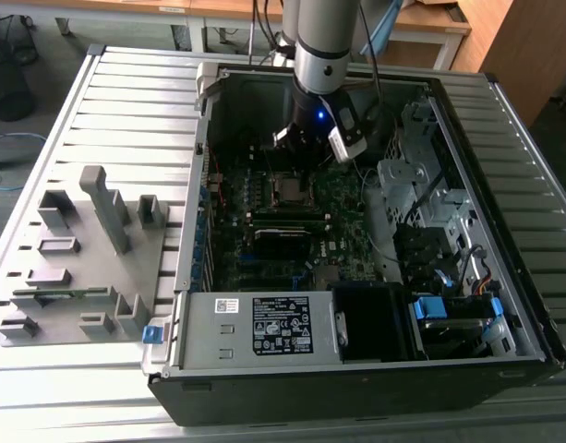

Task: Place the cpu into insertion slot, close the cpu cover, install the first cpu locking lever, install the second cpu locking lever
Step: 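Close the cpu cover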

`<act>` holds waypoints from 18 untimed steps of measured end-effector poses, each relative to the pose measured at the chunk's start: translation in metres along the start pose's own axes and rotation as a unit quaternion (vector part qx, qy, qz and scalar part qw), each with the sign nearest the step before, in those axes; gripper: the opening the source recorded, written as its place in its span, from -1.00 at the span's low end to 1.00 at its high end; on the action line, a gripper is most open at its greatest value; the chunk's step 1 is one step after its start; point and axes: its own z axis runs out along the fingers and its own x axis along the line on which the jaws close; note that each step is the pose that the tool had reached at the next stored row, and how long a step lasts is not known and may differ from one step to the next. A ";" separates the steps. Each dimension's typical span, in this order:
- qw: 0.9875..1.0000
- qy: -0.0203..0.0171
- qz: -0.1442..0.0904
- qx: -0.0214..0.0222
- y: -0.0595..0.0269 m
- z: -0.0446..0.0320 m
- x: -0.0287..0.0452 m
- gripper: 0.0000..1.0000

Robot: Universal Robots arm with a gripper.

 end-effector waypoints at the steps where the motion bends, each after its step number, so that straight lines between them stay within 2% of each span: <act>1: 1.000 0.000 0.000 0.000 0.0001 0.0007 0.0016 -0.80; 7: 1.000 0.000 0.000 0.000 0.0008 0.0040 0.0125 -0.80; 15: 1.000 0.000 0.001 0.000 0.0015 0.0068 0.0227 -0.80; 18: 1.000 0.000 0.001 0.000 0.0016 0.0068 0.0239 -0.80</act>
